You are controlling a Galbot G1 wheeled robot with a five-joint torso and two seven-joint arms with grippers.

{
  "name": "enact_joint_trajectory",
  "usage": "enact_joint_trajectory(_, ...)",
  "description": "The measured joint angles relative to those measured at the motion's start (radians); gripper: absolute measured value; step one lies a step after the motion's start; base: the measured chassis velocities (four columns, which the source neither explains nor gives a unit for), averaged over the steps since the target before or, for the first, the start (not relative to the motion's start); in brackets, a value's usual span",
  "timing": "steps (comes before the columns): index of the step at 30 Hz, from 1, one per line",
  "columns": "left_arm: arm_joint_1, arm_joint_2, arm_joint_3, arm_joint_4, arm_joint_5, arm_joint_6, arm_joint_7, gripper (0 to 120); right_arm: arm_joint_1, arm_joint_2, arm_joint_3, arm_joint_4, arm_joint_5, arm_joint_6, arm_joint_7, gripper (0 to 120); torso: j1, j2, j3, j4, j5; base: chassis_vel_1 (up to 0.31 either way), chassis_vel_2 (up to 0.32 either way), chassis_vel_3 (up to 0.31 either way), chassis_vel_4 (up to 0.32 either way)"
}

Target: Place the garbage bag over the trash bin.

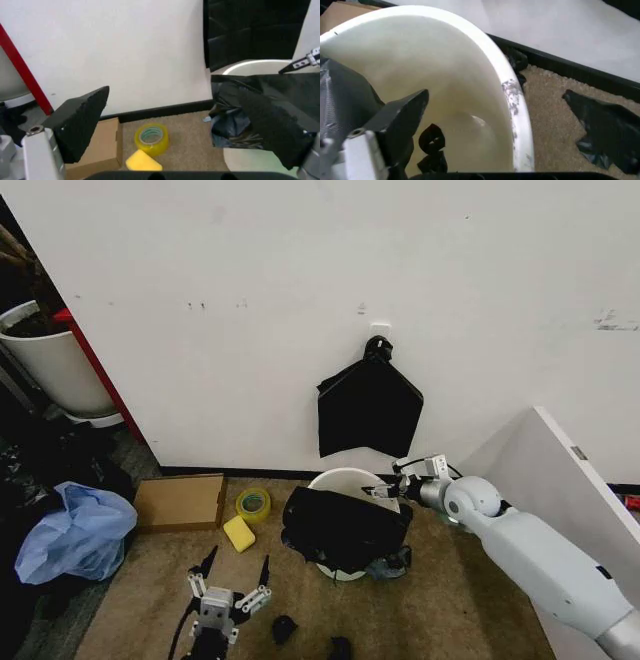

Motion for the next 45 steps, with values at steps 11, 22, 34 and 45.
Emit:
enact_joint_trajectory(11, 0.034, 0.000, -0.038, -0.004, -0.017, -0.010, 0.014, 100, 0.027, 0.006, 0.005, -0.063, -0.096, -0.014, -0.153, 58, 0.000, 0.000, 0.000, 0.0002, 0.0000, 0.000, 0.000, 0.000, 0.000)
enact_joint_trajectory(22, 0.065, -0.011, -0.037, -0.013, -0.014, -0.026, 0.015, 100, -0.001, 0.032, 0.045, -0.075, -0.112, -0.014, -0.162, 16, 0.000, 0.000, 0.000, 0.0001, 0.0003, 0.000, 0.000, 0.000, 0.000)
enact_joint_trajectory(34, 0.096, -0.029, -0.013, -0.032, -0.011, -0.017, 0.014, 100, -0.122, 0.042, 0.156, 0.044, -0.006, -0.027, 0.051, 2, 0.000, 0.000, 0.000, 0.0002, 0.0003, 0.000, 0.000, 0.000, 0.000)
enact_joint_trajectory(45, 0.109, -0.017, -0.009, -0.057, -0.006, 0.017, 0.015, 100, -0.374, 0.113, 0.356, 0.340, 0.317, -0.030, 0.561, 2, 0.000, 0.000, 0.000, 0.0000, 0.0001, 0.000, 0.000, 0.000, 0.000)
